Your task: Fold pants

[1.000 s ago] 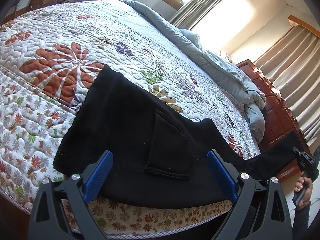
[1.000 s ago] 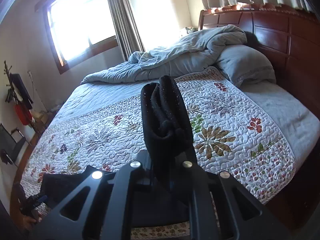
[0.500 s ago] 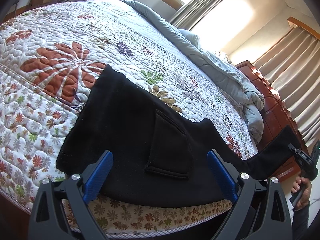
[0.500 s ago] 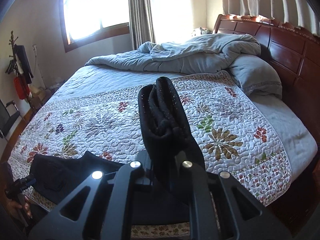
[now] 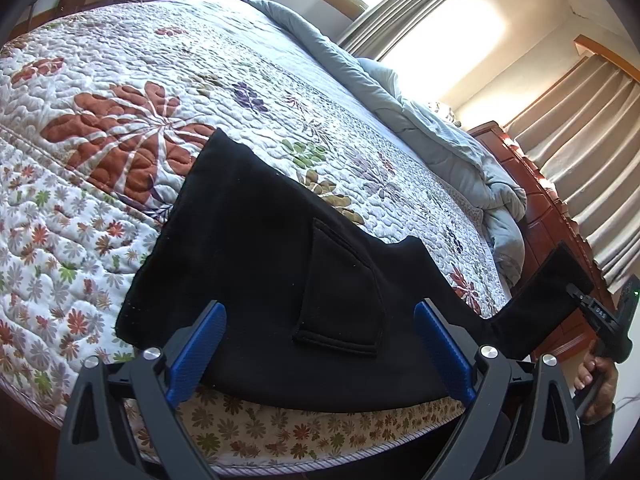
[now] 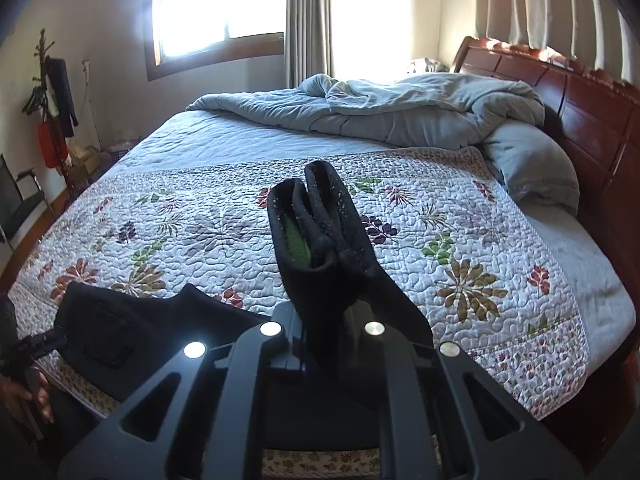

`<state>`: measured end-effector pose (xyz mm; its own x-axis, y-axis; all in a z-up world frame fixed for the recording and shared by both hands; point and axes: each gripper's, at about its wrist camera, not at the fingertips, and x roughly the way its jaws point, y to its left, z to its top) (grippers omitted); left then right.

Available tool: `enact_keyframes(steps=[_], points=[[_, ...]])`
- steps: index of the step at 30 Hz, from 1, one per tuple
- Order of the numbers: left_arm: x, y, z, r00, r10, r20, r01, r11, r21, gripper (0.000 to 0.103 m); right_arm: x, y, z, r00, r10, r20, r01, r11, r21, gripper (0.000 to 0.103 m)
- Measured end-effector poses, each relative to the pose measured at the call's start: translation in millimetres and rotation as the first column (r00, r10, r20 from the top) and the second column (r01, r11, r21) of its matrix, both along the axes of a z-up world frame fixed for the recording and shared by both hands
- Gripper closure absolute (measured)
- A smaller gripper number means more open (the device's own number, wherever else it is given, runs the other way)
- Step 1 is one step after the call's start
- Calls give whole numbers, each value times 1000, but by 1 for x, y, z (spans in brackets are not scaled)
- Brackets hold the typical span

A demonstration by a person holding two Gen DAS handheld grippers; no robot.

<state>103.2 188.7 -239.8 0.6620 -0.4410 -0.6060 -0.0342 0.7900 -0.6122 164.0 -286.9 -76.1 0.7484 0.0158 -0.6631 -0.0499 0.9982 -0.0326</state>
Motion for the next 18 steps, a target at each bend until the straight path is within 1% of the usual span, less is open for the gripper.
enact_keyframes(steps=[8, 18], points=[[-1, 5, -1, 1000, 6, 8, -6, 1000, -27, 8, 2, 19, -10, 999, 44, 3, -44, 998, -54, 94], [2, 3, -2, 1000, 5, 4, -5, 1000, -20, 8, 3, 39, -22, 996, 88, -2, -88, 988, -124, 94]])
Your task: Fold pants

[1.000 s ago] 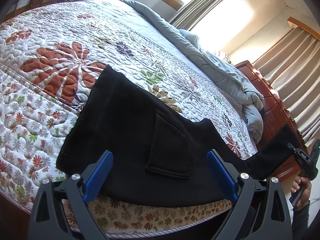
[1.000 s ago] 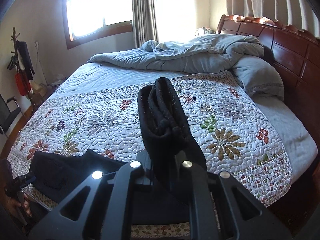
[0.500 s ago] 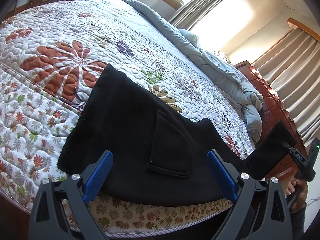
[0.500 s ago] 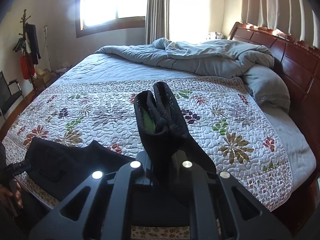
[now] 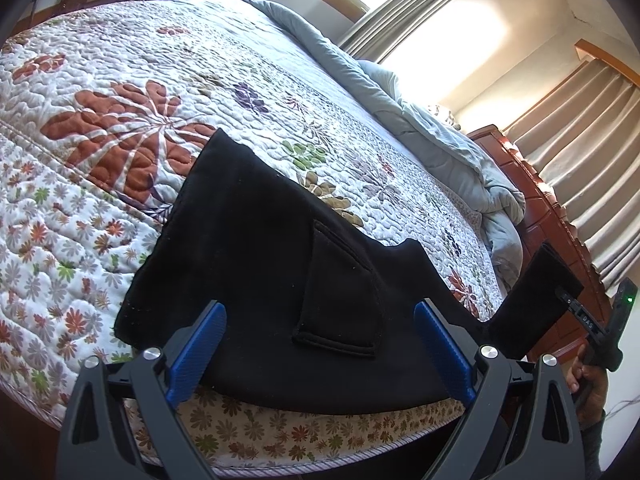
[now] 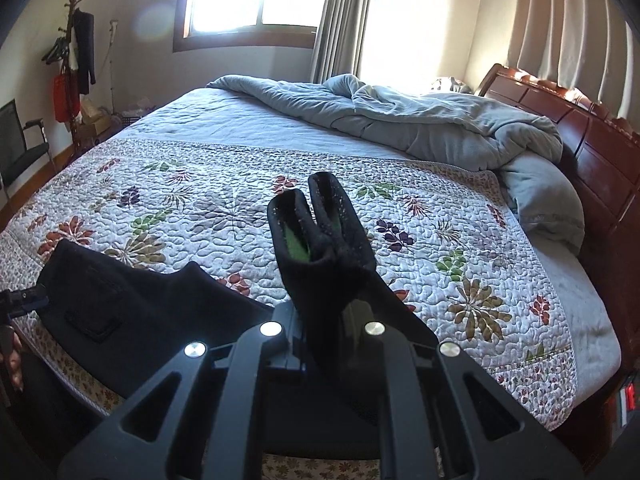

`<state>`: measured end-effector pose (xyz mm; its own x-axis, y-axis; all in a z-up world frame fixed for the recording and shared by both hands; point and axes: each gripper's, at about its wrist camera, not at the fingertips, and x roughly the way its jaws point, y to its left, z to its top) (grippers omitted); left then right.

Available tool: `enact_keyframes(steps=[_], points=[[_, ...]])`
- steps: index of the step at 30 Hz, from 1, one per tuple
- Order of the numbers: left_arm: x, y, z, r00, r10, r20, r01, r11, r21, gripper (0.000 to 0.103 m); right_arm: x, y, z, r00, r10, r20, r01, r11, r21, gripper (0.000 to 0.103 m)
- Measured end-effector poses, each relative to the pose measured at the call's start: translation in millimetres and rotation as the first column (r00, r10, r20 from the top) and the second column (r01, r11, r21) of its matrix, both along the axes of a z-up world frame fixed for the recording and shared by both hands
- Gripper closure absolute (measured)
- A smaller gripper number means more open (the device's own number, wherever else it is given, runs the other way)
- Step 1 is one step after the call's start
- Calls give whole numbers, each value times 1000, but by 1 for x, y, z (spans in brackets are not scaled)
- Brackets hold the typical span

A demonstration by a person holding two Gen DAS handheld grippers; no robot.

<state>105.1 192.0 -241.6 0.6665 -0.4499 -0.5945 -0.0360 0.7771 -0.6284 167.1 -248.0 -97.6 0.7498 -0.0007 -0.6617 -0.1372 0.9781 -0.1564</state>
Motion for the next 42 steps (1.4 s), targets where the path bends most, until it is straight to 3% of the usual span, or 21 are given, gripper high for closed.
enact_keyframes(steps=[12, 19, 27, 31, 38, 42], points=[[-2, 5, 0, 1000, -3, 9, 3, 1000, -25, 8, 0, 27, -20, 998, 52, -24, -55, 993, -105, 94], [-3, 6, -1, 1000, -6, 7, 6, 999, -32, 8, 0, 55, -49, 992, 111, -56, -122, 956, -268, 94], [-4, 9, -2, 1000, -13, 10, 13, 999, -45, 8, -9, 90, -98, 973, 212, -88, -226, 822, -522, 94], [-5, 9, -1, 1000, -16, 10, 16, 999, -45, 8, -13, 105, -121, 962, 259, -91, -255, 720, -645, 94], [-4, 9, -2, 1000, -17, 8, 18, 999, -47, 8, -17, 119, -165, 940, 308, -147, -311, 595, -741, 94], [-4, 9, -2, 1000, -16, 9, 17, 999, -51, 8, -26, 121, -174, 930, 327, -168, -336, 572, -748, 94]])
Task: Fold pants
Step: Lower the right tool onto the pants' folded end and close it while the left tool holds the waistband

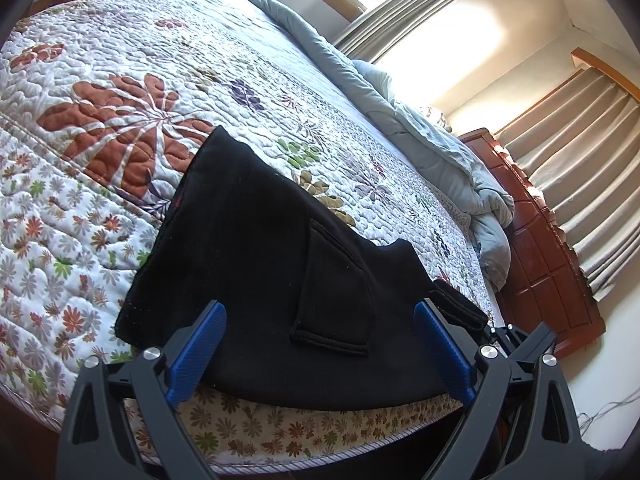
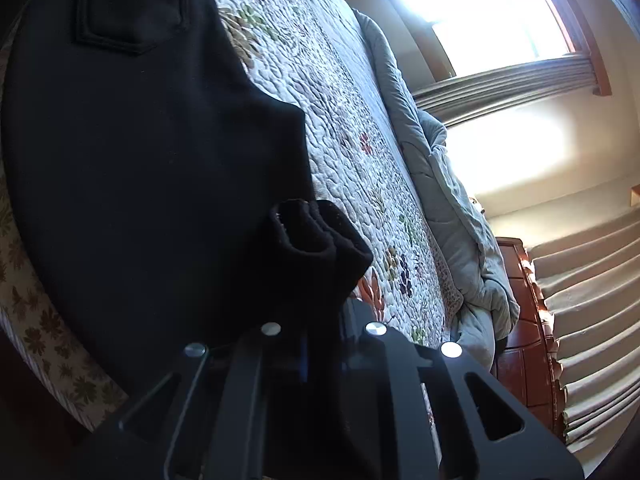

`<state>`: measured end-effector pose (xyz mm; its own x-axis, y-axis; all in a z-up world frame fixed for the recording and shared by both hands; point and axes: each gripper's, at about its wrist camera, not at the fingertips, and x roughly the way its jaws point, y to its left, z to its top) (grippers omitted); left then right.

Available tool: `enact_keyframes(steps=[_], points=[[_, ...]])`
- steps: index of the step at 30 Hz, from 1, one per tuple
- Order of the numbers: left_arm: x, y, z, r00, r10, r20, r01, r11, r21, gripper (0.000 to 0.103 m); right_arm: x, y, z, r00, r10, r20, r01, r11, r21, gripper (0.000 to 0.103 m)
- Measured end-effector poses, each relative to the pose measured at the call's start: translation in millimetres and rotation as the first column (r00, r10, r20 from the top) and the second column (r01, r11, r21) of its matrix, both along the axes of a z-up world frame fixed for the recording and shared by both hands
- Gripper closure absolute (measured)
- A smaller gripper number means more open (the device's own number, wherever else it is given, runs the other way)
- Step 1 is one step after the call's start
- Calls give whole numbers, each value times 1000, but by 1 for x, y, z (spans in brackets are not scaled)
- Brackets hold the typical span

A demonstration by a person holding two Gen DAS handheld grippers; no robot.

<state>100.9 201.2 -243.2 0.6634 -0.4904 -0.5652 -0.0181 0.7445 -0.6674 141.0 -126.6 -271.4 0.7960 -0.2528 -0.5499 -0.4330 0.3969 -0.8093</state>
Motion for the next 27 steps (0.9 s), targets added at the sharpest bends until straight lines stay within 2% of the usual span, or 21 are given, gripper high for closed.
enact_keyframes(steps=[7, 10, 12, 16, 18, 19, 20, 21, 22, 25, 26, 27], points=[[1, 0, 0, 1000, -1, -2, 1, 1000, -1, 8, -4, 2, -12, 999, 14, -39, -15, 1000, -10, 93], [1, 0, 0, 1000, -2, -2, 2, 1000, -1, 8, -2, 1, -14, 996, 7, -88, -5, 1000, 22, 90], [1, 0, 0, 1000, -2, -4, 2, 1000, 0, 8, 1, 0, -11, 985, -9, -175, 28, 994, 104, 73], [1, -1, -1, 1000, -3, -10, 3, 1000, 6, 8, -4, -7, 11, 948, 3, -317, 98, 948, 302, 61], [1, -1, 0, 1000, -2, -10, 2, 1000, 6, 8, -5, -21, 35, 910, 37, -413, 176, 867, 466, 57], [1, -1, -1, 1000, -1, -10, 1, 1000, 4, 8, -1, -36, 51, 882, 53, -469, 251, 788, 563, 57], [2, -1, -1, 1000, 1, -10, -1, 1000, 3, 8, 3, -49, 60, 869, 56, -492, 298, 734, 610, 57], [2, -1, -1, 1000, 2, -10, -2, 1000, 4, 8, 11, -72, 73, 859, 45, -510, 364, 646, 671, 57], [2, -1, -1, 1000, 3, -10, -3, 1000, 5, 8, 19, -95, 82, 856, 18, -517, 414, 574, 706, 57], [3, 0, -1, 1000, 5, -10, -5, 1000, 6, 8, 43, -163, 90, 838, -141, -527, 532, 423, 734, 62], [3, 0, -2, 1000, 4, -10, -4, 1000, 6, 8, 53, -193, 89, 817, -226, -530, 575, 369, 730, 67], [3, -1, -2, 1000, 3, -10, -3, 1000, 7, 8, 61, -217, 86, 791, -306, -529, 610, 335, 718, 70]])
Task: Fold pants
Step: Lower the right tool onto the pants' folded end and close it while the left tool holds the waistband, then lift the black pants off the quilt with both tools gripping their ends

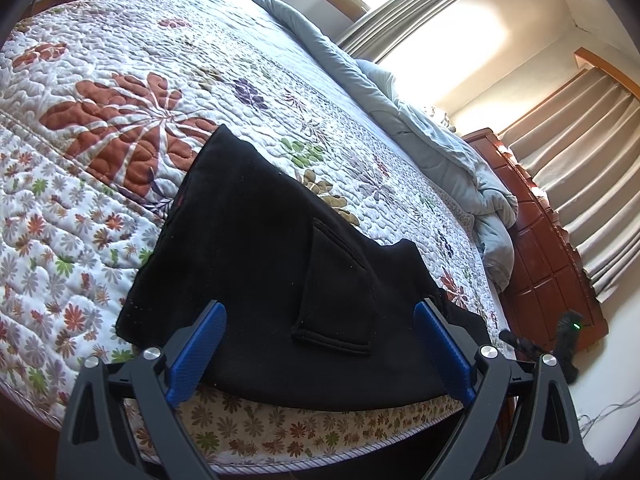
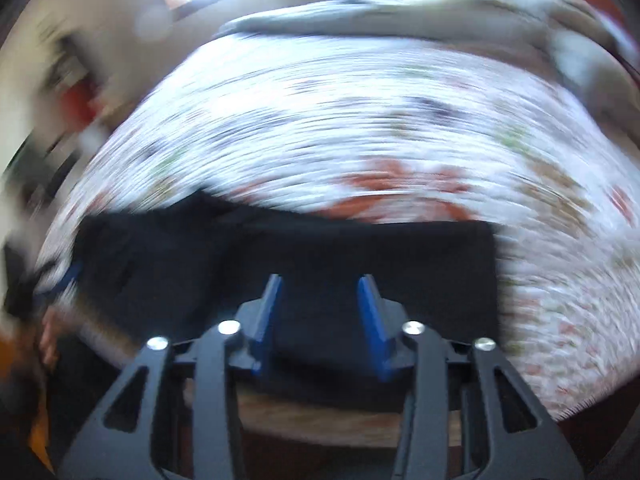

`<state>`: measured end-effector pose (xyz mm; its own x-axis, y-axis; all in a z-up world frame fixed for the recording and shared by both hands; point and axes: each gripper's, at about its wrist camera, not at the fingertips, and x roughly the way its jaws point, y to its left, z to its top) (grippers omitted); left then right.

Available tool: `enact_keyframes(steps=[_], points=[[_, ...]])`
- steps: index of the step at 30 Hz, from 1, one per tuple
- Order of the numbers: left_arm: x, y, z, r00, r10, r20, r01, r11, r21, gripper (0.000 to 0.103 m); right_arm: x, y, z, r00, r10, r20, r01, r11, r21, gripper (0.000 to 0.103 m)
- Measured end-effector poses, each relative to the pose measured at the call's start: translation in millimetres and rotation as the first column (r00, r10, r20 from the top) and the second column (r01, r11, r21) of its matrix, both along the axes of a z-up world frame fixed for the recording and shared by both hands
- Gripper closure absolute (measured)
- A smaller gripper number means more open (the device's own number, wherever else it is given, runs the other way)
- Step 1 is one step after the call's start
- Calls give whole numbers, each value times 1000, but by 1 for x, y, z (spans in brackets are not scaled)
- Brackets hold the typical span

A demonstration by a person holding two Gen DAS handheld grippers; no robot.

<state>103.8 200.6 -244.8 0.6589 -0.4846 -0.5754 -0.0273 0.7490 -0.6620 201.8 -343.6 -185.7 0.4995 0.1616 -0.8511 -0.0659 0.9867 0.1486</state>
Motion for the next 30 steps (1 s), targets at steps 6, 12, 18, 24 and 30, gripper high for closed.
enact_keyframes(steps=[6, 12, 18, 24, 30], points=[[3, 0, 3, 1000, -12, -9, 12, 1000, 10, 8, 8, -15, -56, 982, 21, -186, -23, 1000, -5, 70], [-13, -22, 31, 1000, 14, -9, -14, 1000, 7, 8, 12, 14, -45, 974, 129, -187, -127, 992, 26, 70], [-53, -33, 25, 968, 235, -84, -241, 968, -74, 7, 44, 71, -34, 958, 256, -127, -259, 966, -5, 72], [-65, -14, -12, 909, 341, -239, -387, 904, -183, 7, 65, 136, -69, 881, 417, -222, -440, 896, -65, 73], [-67, 17, -29, 872, 406, -274, -479, 823, -304, 7, 63, 162, -49, 832, 508, -223, -522, 853, -5, 82]])
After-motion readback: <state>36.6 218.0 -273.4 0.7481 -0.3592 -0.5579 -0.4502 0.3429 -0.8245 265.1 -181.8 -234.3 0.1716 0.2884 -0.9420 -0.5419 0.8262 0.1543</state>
